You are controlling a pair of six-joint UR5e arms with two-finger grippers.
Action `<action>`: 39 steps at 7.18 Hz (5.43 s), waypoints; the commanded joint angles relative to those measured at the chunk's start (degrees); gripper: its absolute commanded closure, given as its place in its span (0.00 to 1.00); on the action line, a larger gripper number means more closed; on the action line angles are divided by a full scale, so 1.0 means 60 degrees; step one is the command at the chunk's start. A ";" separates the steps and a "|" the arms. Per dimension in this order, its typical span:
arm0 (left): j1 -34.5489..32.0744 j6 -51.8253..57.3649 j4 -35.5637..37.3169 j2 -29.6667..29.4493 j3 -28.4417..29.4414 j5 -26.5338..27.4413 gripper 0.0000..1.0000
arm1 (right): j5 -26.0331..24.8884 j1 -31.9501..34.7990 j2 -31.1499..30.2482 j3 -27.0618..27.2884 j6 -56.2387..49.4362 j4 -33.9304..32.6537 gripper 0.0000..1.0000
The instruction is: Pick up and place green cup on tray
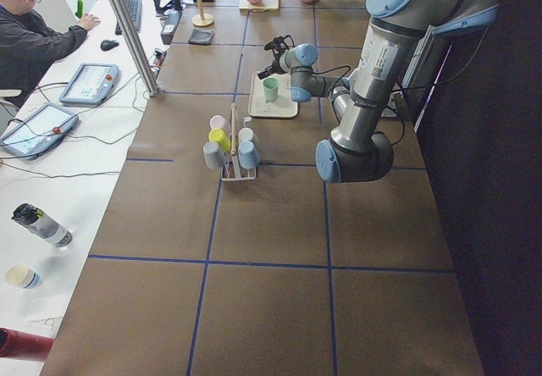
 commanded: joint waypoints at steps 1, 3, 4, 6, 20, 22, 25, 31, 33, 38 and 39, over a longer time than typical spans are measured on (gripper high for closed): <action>-0.1043 0.2379 0.2654 0.0024 -0.1105 -0.0593 0.01 | 0.0000 0.0010 0.0068 0.0021 0.0000 0.0007 0.00; -0.1924 0.3953 0.3029 0.0738 -0.1240 -0.0611 0.01 | 0.0000 0.0010 0.0069 0.0021 0.0000 0.0007 0.00; -0.2377 0.4233 0.3043 0.1061 -0.1240 -0.0640 0.01 | 0.0000 0.0010 0.0069 0.0035 -0.0014 0.0007 0.00; -0.4202 0.4280 0.3058 0.1691 -0.0833 -0.2635 0.01 | -0.0015 0.0010 0.0069 -0.0096 0.0000 0.0110 0.00; -1.0175 0.4148 0.2926 0.5706 0.3053 -0.7921 0.00 | 0.0103 -0.0019 0.0069 -0.0053 0.0000 0.0124 0.00; -1.0160 0.4134 0.2956 0.6015 0.3081 -0.7804 0.00 | 0.0103 -0.0019 0.0069 -0.0023 0.0000 0.0124 0.00; -1.0160 0.4134 0.2926 0.6001 0.3052 -0.7657 0.00 | 0.0117 -0.0019 0.0069 -0.0009 0.0000 0.0124 0.00; -1.0131 0.4134 0.2926 0.6001 0.3066 -0.7657 0.00 | 0.0147 -0.0019 0.0083 -0.0023 -0.0029 0.0124 0.00; -1.0131 0.4134 0.2926 0.6001 0.3081 -0.7657 0.00 | 0.0147 -0.0019 0.0069 -0.0038 -0.0044 0.0124 0.00; -1.0131 0.4134 0.2926 0.5986 0.3154 -0.7657 0.00 | 0.0147 -0.0019 0.0069 -0.0038 -0.0058 0.0124 0.00; -1.0131 0.4134 0.2926 0.5986 0.3125 -0.7657 0.00 | 0.0147 -0.0019 0.0069 -0.0038 -0.0058 0.0124 0.00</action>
